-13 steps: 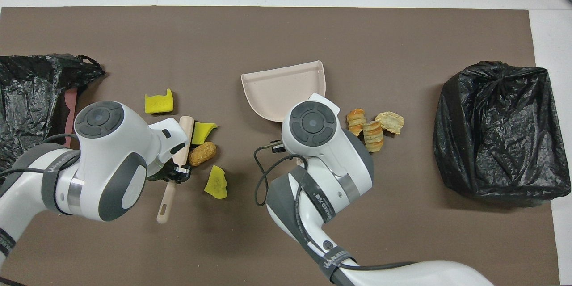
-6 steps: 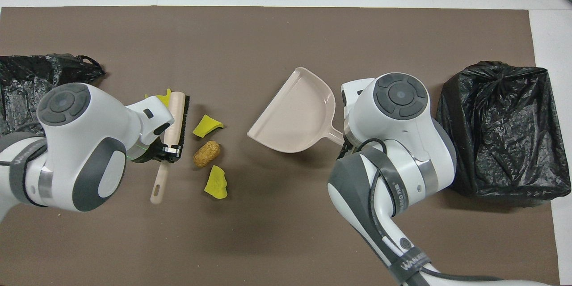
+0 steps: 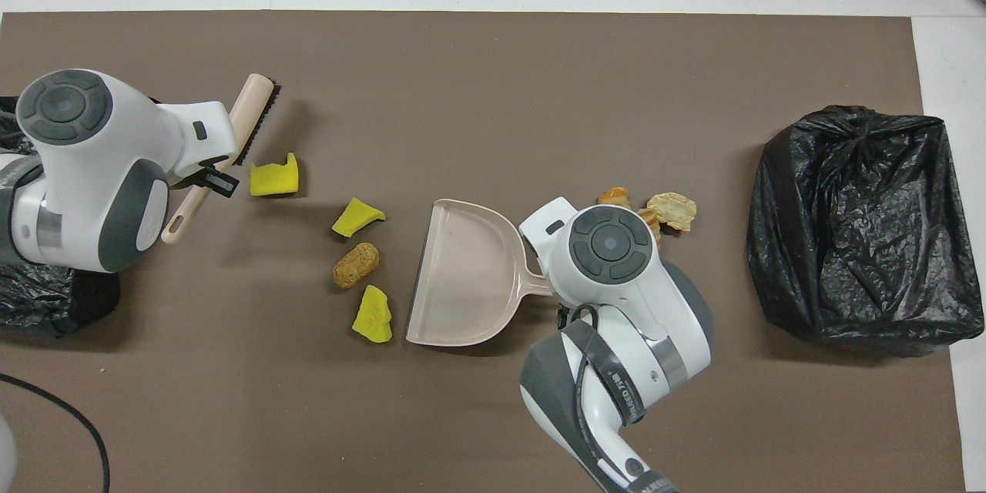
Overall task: Sweep and dump trash in bin
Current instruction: 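Sweep the yellow sponges and nugget into the dustpan with the left gripper's brush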
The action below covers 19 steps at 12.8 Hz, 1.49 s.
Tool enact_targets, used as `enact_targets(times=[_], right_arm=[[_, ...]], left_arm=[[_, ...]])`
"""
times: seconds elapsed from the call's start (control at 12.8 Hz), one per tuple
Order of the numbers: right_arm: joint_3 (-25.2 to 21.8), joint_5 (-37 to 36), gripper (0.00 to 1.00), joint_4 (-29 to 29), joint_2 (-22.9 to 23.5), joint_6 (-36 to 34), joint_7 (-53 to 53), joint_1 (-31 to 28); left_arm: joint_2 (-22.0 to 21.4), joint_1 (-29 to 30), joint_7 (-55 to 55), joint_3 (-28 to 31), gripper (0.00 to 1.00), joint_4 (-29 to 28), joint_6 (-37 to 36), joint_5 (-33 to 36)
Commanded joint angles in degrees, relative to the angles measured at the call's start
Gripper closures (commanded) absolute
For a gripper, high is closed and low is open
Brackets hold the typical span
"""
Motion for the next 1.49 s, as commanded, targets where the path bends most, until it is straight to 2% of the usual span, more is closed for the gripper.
enact_targets(times=[0.0,0.16,0.31,0.47,0.86,1.1,1.41], right_arm=[[0.24,-2.46,1.0,-2.81,-1.27,2.98,3.0,1.01],[0.24,-2.46,1.0,-2.99,-1.27,2.72,3.09,1.02],[0.24,-3.77,1.0,-3.6,-1.27,2.89,3.18,1.1],[0.24,-4.3,1.0,-3.78,-1.27,3.07,3.35,1.11],[0.24,-4.31,1.0,-3.87,-1.27,2.98,3.35,1.11],[0.24,-4.31,1.0,-3.87,-1.27,2.89,3.35,1.02],[0.24,-4.31,1.0,-3.87,-1.27,2.89,3.44,1.02]], left_arm=[[0.65,-0.03,1.06,-0.51,1.0,0.71,-2.11,2.22],[-0.84,-0.82,0.97,-0.68,1.0,-0.44,-9.23,2.14],[-3.55,-1.53,0.28,-0.86,1.0,-4.11,-12.84,1.61],[-6.9,-2.06,-0.95,-0.95,1.0,-10.26,-12.69,-1.53],[-11.47,-7.58,-6.92,-0.95,1.0,-17.39,-12.86,-8.74],[-12.53,-12.41,-13.41,-1.03,1.0,-18.81,-12.86,-12.44],[-13.06,-22.77,-25.19,-1.03,1.0,-18.9,-10.33,-21.31]])
